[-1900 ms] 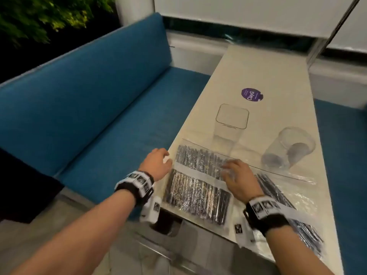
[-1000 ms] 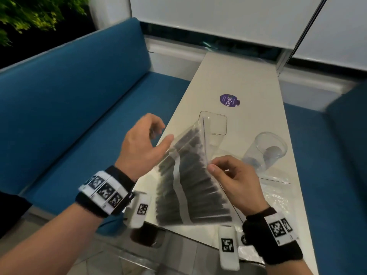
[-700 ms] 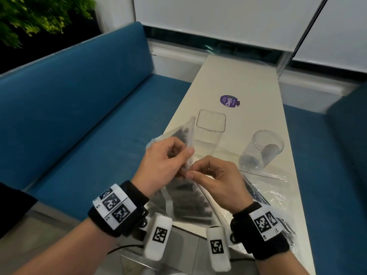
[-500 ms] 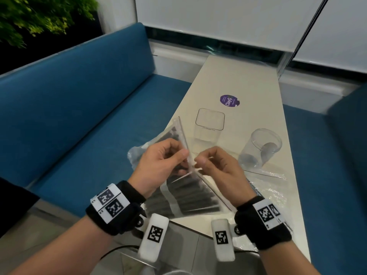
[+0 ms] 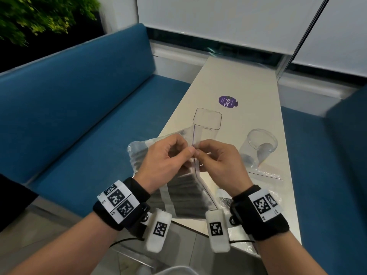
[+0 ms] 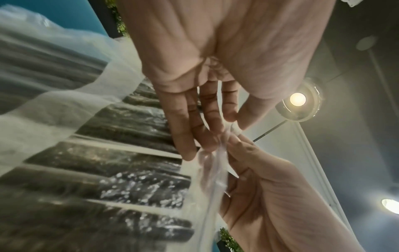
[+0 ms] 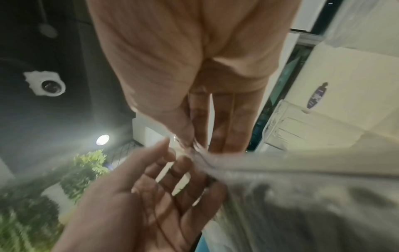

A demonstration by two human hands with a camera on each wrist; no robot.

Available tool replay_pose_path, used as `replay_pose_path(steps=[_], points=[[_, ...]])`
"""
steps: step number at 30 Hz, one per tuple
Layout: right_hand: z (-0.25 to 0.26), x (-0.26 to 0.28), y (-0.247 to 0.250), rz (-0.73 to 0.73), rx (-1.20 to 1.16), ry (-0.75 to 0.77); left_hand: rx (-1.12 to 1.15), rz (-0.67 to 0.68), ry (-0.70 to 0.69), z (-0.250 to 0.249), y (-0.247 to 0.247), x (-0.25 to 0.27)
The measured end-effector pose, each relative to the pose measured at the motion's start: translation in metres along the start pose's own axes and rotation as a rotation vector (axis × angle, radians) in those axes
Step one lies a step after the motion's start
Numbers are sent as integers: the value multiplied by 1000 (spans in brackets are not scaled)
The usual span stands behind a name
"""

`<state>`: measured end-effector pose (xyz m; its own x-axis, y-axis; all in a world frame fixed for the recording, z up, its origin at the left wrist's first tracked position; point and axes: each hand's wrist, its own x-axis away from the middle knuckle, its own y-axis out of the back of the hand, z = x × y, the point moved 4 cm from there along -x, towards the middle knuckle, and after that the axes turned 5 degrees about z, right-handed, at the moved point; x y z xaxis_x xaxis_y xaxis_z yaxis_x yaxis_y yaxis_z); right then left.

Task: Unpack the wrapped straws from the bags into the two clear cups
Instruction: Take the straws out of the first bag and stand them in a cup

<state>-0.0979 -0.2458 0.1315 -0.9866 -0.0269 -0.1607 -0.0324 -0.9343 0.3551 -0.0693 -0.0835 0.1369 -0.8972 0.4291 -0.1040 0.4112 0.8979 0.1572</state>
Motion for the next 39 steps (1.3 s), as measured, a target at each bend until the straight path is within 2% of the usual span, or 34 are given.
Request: replay_pose_path(steps=[3, 7, 9, 12, 16, 19, 27, 30, 32, 35, 37, 39], points=[[3, -2, -1, -46, 34, 7, 14, -27, 33, -3, 0, -3], [5, -3, 0, -89, -93, -36, 83, -20, 81, -6, 1, -6], [5, -3, 1, -69, -176, -51, 99, 3, 101, -7, 1, -6], [8, -2, 3, 40, -219, -21, 128, 12, 111, -8, 5, -7], [0, -3, 6, 99, -190, -20, -27, -12, 72, -7, 6, -9], [-7, -4, 2, 47, -148, -61, -230, -39, 31, -6, 5, -13], [-20, -8, 15, -230, 99, -172, -224, -16, 101, 0, 16, -26], [-10, -3, 9, -128, 93, -158, -239, 44, 121, -2, 15, -27], [-10, 1, 6, -54, 184, -152, -198, 45, 126, -5, 13, -28], [-14, 4, 22, -136, 241, -220, -77, -48, 158, -6, 19, -30], [-11, 5, 29, -186, 240, -244, -123, -107, 139, -9, 22, -27], [-1, 2, 24, -182, 205, -209, -253, -110, 157, -9, 15, -18]])
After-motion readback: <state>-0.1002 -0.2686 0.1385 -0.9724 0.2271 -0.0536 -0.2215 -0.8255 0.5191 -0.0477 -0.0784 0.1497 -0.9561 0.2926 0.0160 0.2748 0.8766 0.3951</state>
